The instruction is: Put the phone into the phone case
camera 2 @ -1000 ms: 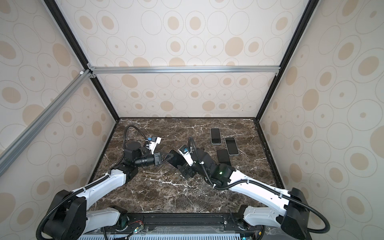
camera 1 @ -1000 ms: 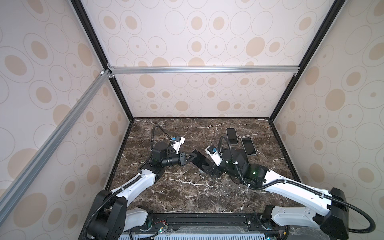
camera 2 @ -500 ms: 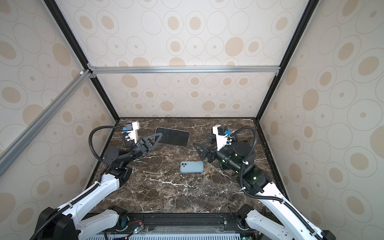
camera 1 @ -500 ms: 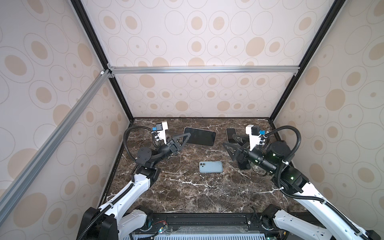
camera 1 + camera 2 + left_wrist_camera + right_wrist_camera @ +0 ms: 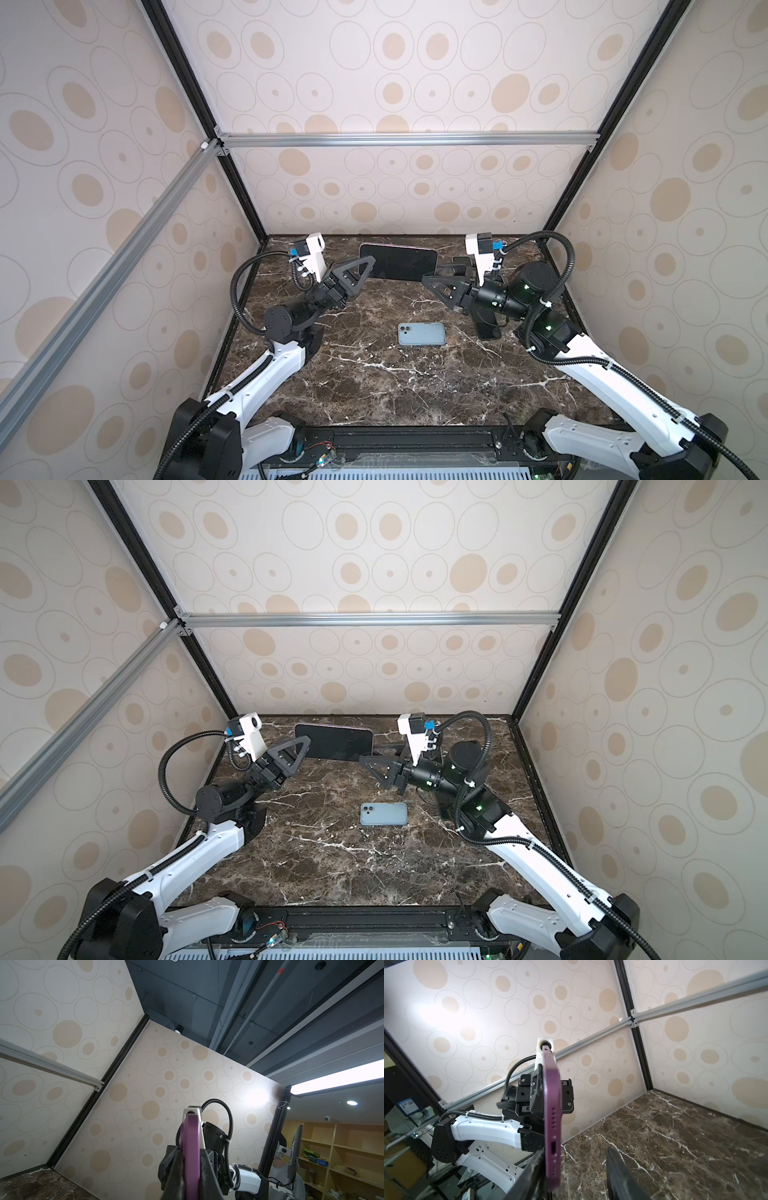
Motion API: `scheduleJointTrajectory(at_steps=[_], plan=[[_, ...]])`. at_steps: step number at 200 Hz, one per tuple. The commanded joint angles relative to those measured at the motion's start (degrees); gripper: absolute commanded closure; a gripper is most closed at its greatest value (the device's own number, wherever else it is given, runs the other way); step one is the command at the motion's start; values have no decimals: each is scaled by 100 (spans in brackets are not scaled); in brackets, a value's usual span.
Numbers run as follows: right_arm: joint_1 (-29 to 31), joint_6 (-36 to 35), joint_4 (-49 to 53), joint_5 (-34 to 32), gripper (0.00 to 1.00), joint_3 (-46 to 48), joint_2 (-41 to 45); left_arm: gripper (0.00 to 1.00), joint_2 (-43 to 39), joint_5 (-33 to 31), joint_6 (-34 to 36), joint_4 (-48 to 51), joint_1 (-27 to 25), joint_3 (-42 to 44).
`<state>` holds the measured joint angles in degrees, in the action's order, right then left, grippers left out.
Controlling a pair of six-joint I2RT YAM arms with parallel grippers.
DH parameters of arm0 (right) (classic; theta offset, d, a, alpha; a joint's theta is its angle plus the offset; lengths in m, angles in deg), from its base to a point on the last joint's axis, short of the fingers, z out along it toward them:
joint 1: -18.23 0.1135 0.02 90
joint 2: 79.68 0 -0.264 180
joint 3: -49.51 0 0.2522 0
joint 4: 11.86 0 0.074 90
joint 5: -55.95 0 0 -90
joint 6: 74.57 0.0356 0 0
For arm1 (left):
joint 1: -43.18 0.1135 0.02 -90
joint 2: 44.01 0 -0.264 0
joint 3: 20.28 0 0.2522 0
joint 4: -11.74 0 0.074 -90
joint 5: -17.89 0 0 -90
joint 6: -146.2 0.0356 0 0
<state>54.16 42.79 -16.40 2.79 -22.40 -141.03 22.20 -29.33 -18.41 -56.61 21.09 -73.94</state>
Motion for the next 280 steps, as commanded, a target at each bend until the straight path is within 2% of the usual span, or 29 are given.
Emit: scheduleJointTrajectory(at_steps=[1, 16, 38, 46, 59, 84, 107, 141, 147, 162, 183, 205, 231, 258, 280], plan=[[-17, 233, -562, 401, 55, -169, 10, 100, -170, 140, -115, -466, -125, -166], [-18, 273, -648, 395, 57, -98, 34, 100, -204, 169, -64, -462, -171, -103], [-18, 323, -725, 364, 82, -30, 48, 100, -208, 186, 7, -504, -232, -9], [-21, 323, -699, 358, 86, -27, 48, 100, -190, 177, 1, -539, -243, 20], [-7, 341, -732, 356, 87, -9, 51, 100, -146, 181, -39, -604, -270, 32], [-5, 350, -724, 354, 79, 12, 69, 100, -48, 160, -150, -784, -295, 40], [-6, 325, -714, 258, 100, 73, 124, 100, -4, 160, -169, -807, -293, 27], [-4, 275, -589, 125, 100, 52, 174, 100, -84, 63, 70, -519, -300, 63], [-6, 241, -521, 62, 100, 44, 191, 99, -114, 55, 173, -350, -296, 49], [-6, 128, -224, -200, 100, 6, 250, 71, -247, -41, 565, 264, -303, 18], [-6, -73, 298, -691, 100, -42, 374, 49, -548, -438, 1305, 1403, -289, 16], [-11, -264, 799, -1244, 100, -38, 562, 43, -961, -1248, 2207, 2779, -291, 42], [-11, -494, 1591, -2022, 100, -119, 747, 43, -1274, -2203, 2975, 4069, -296, 46], [-15, -655, 2331, -2877, 100, -188, 910, 43, -1263, -2631, 3482, 5058, -296, -63], [-12, -696, 2756, -3526, 100, -202, 968, 43, -1132, -2657, 3730, 5645, -295, -156]])
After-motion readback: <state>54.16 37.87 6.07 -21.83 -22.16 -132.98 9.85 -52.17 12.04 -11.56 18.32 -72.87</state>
